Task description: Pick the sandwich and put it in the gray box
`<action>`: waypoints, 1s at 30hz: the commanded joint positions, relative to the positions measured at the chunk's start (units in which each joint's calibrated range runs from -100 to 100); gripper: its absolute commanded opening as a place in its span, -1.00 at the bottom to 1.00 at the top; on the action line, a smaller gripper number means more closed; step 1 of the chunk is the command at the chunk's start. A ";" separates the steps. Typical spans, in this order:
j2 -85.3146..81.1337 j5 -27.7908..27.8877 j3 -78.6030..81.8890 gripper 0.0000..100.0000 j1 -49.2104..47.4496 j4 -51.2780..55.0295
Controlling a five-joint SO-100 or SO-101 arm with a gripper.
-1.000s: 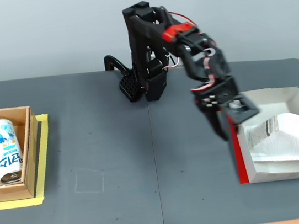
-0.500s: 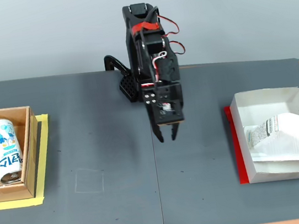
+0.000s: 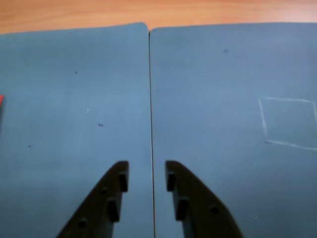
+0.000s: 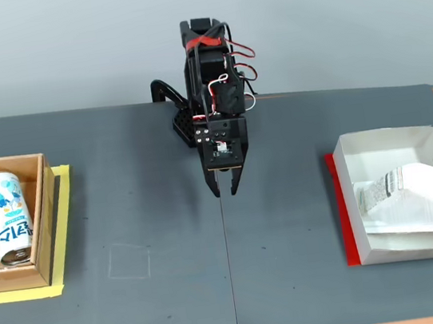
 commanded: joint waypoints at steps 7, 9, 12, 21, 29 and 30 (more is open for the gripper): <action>-9.19 0.14 5.97 -0.91 0.87 4.22; -10.12 0.14 7.15 -0.97 0.94 4.22; -11.14 0.14 8.23 -0.96 0.94 4.22; -13.68 0.14 14.75 -0.96 0.94 4.22; -13.77 0.14 18.55 -0.96 0.94 4.22; -13.77 0.14 19.00 -0.96 0.94 4.22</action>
